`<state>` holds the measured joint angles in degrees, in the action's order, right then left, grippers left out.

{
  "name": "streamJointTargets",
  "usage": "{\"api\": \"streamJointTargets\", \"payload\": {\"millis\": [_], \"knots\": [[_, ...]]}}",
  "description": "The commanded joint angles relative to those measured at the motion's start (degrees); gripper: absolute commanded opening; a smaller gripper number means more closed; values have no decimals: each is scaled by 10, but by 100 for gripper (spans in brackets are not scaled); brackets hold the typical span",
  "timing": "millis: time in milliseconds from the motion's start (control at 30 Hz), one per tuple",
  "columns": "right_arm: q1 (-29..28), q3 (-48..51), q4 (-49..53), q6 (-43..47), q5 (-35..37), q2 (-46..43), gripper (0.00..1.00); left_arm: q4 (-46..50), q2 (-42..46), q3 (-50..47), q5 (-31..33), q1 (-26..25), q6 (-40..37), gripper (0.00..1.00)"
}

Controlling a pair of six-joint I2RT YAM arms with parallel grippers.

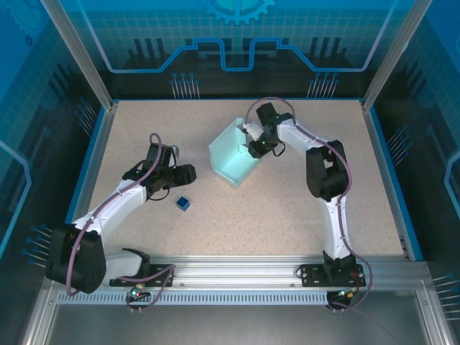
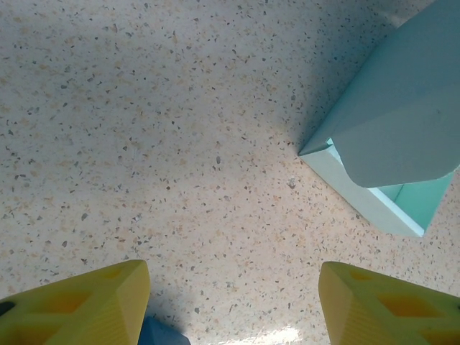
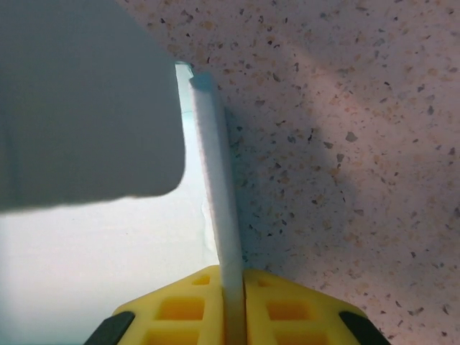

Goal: Fold the paper box

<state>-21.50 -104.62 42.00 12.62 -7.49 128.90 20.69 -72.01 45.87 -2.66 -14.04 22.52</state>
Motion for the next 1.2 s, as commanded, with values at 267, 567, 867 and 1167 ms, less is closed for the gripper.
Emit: {"api": "streamJointTargets", "payload": {"millis": [267, 567, 867, 1167], "knots": [[-30, 86, -16, -3, 182, -27, 15, -3, 25, -10, -20, -6, -4, 65], [-35, 141, -47, 12, 221, -45, 13, 0, 30, -13, -13, -8, -1, 65], [-33, 197, -94, -13, 237, -88, 11, -3, 25, -14, -11, -9, 2, 65], [1, 179, -60, -34, 125, -104, 21, -3, 24, -14, -12, -13, 2, 65]]}}
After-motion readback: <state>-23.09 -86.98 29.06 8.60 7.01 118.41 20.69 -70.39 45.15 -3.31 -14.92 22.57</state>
